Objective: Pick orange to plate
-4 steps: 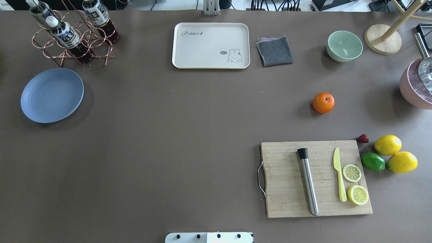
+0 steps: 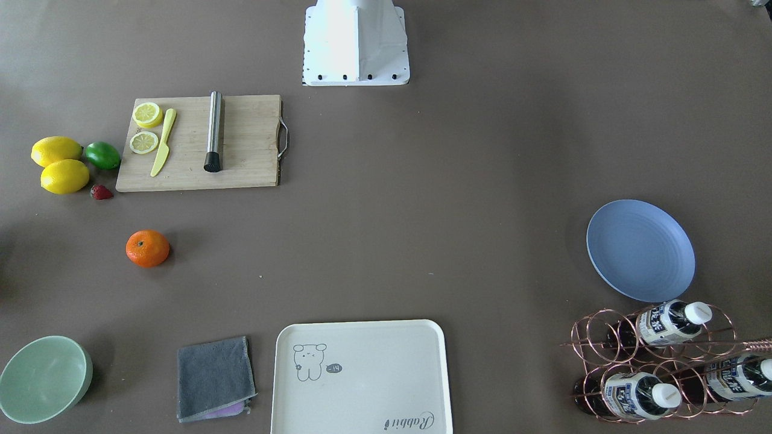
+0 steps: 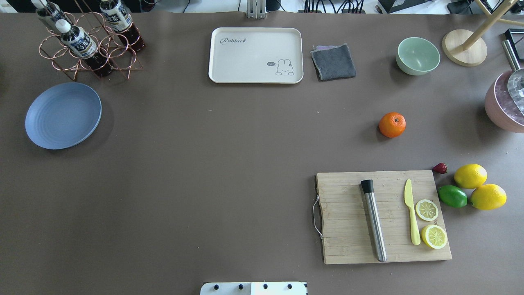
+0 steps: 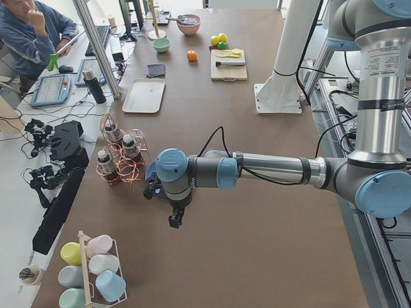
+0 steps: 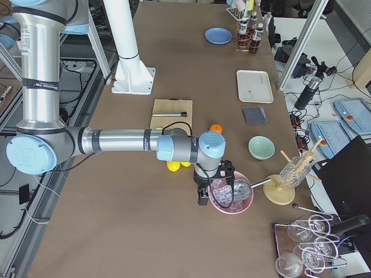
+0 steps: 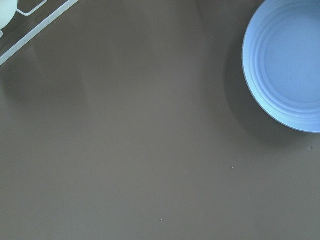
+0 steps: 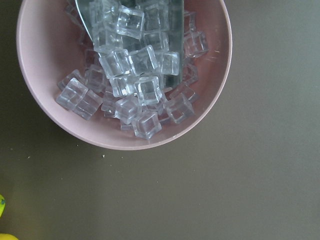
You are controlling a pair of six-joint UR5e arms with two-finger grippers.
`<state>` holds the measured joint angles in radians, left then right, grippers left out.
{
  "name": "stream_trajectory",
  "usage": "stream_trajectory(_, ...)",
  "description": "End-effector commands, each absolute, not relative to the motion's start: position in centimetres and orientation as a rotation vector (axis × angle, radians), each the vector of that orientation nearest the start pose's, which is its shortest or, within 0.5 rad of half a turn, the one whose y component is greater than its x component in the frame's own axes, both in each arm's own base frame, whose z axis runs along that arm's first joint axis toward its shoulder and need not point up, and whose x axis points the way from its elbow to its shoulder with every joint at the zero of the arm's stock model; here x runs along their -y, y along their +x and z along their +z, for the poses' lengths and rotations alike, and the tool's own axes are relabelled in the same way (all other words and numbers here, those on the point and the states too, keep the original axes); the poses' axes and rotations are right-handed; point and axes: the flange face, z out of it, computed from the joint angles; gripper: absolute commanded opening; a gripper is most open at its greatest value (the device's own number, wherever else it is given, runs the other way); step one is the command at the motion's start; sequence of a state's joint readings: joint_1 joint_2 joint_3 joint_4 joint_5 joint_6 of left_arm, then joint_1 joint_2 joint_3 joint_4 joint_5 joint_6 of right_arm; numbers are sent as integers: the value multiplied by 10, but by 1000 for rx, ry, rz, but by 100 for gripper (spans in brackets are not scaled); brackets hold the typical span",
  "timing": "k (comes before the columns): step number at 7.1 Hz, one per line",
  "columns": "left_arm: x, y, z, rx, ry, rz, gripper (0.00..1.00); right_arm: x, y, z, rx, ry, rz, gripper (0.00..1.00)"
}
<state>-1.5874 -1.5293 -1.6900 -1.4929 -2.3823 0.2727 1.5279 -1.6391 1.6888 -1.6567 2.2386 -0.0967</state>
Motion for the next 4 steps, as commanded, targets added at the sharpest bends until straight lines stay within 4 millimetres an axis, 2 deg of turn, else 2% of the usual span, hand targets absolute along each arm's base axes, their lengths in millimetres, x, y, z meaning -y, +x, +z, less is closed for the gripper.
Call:
stream_trajectory(1,478,-68,618,-803,130,250,98,462,52,648,668,-16,-123,100)
stream_trajectory(4,481,-68,607,-802,150,255,98,460,52,650,670,-18,-123,100)
